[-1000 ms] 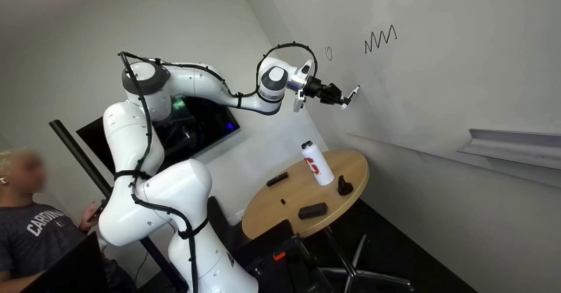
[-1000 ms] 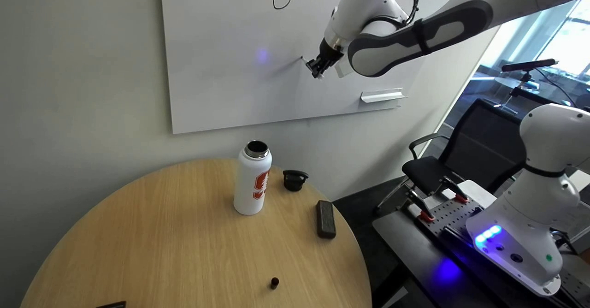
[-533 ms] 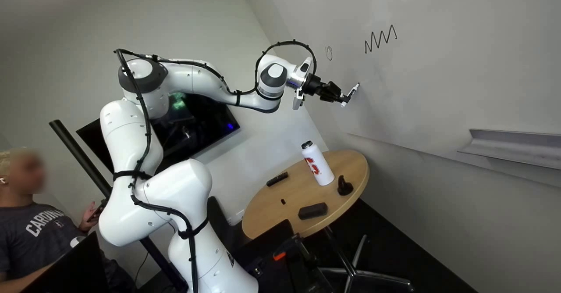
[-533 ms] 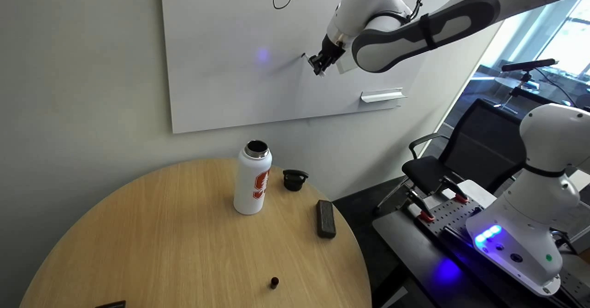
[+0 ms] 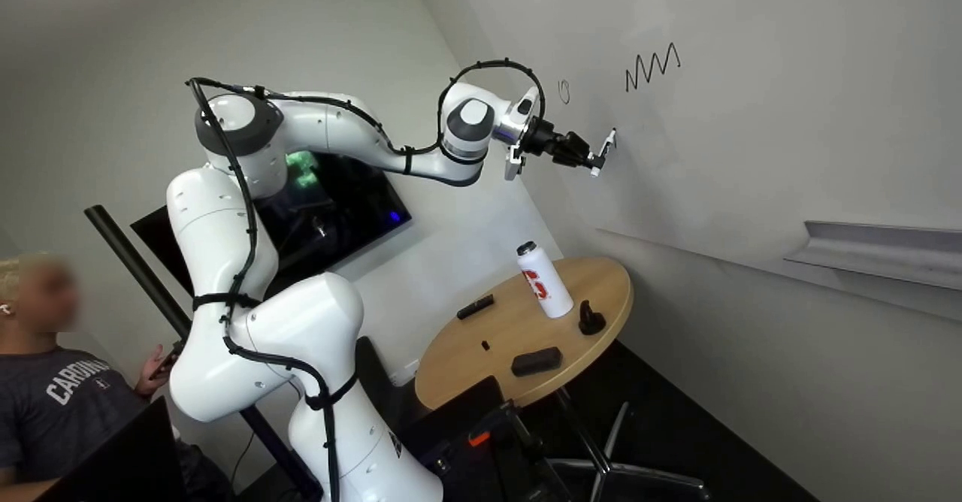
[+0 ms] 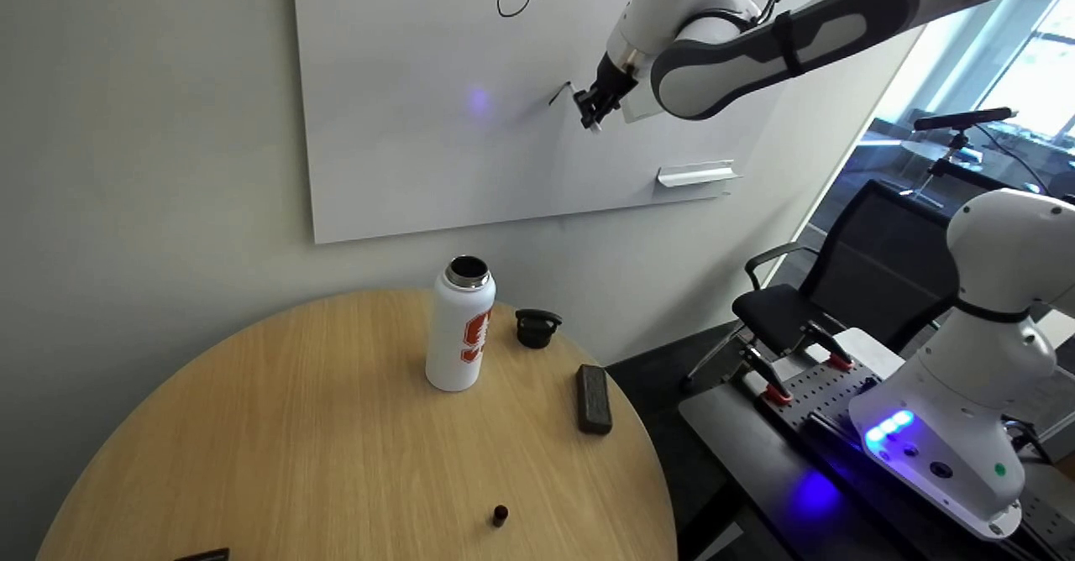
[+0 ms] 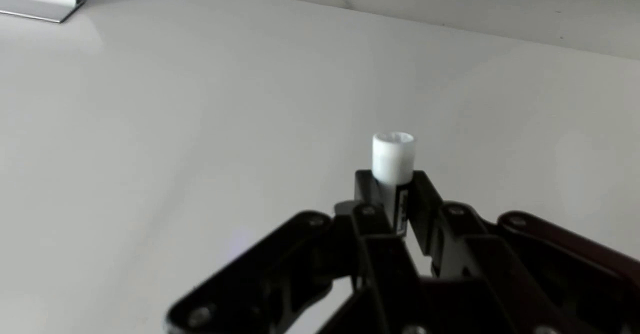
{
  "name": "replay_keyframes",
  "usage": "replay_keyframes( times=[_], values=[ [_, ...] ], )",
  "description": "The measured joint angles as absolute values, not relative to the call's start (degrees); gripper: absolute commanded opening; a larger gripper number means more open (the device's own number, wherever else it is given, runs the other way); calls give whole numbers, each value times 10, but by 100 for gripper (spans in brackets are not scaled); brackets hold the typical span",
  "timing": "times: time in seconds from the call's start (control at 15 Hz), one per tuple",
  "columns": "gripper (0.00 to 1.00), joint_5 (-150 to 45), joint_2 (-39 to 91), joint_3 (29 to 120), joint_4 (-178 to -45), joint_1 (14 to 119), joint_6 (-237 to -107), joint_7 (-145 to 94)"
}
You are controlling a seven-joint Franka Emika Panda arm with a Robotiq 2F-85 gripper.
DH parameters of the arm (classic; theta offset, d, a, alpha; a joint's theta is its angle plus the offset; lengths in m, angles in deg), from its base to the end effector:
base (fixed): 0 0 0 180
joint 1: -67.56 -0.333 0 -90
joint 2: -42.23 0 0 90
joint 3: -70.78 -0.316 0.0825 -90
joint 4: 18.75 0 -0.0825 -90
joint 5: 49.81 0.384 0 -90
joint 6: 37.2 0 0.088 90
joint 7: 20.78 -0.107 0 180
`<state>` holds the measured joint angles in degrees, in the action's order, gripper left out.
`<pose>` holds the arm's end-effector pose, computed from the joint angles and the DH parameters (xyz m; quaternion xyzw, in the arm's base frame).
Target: Use the marker to write on the board
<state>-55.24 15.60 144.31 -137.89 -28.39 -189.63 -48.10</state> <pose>0.5391 0.2809 0.3997 0.9460 0.0580 0.2906 0.1313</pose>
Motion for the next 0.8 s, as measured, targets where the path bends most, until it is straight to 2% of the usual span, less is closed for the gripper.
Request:
replay_keyframes(
  times=[0.8],
  values=[
    [5, -566, 160, 1363, -1375, -207, -1886, -481]
  ],
)
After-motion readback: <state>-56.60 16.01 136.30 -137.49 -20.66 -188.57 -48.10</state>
